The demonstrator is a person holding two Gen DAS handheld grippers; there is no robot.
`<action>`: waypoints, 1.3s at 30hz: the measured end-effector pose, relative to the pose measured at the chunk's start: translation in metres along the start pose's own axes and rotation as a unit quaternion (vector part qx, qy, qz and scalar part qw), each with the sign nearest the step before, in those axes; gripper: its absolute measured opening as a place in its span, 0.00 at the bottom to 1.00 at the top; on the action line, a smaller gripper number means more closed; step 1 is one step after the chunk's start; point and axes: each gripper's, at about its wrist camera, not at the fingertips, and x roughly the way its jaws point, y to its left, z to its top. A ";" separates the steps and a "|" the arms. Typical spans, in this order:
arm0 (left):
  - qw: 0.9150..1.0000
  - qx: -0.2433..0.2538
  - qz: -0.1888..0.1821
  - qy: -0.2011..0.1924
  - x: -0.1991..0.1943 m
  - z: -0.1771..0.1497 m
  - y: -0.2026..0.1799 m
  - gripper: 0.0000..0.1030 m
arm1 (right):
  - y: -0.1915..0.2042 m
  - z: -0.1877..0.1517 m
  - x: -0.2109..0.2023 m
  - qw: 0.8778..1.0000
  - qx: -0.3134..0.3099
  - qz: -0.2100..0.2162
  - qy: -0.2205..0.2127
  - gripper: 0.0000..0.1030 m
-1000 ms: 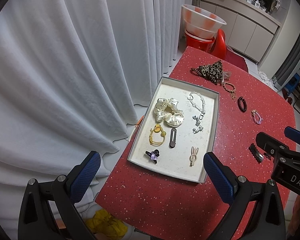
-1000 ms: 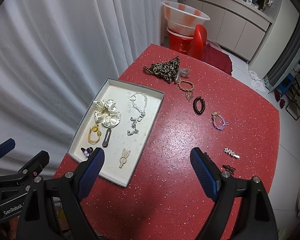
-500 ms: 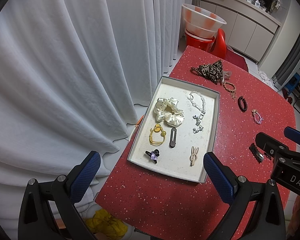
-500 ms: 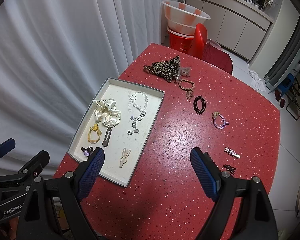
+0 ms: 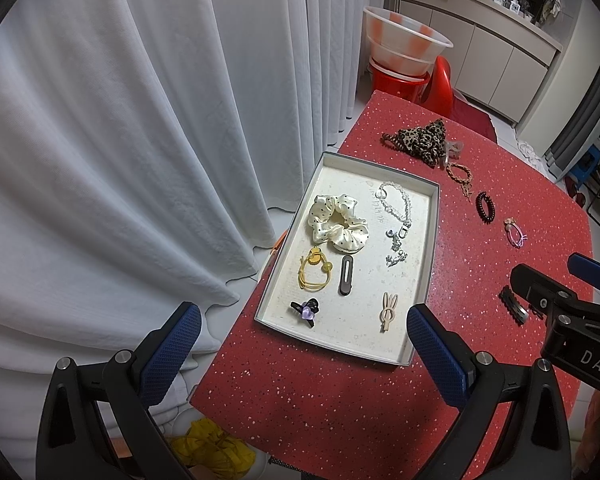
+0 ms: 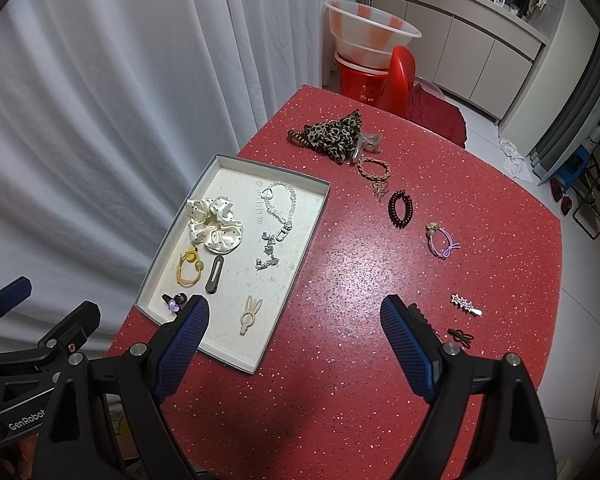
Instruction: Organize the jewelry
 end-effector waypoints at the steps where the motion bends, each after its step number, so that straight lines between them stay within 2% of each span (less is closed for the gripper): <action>1: 1.000 0.000 0.000 0.000 0.000 0.000 0.000 1.00 | 0.000 0.000 0.000 1.000 0.000 0.000 0.000 0.87; 39: 1.000 0.005 0.000 0.006 0.006 -0.006 -0.003 1.00 | 0.001 0.000 0.003 1.000 0.000 0.001 0.005 0.87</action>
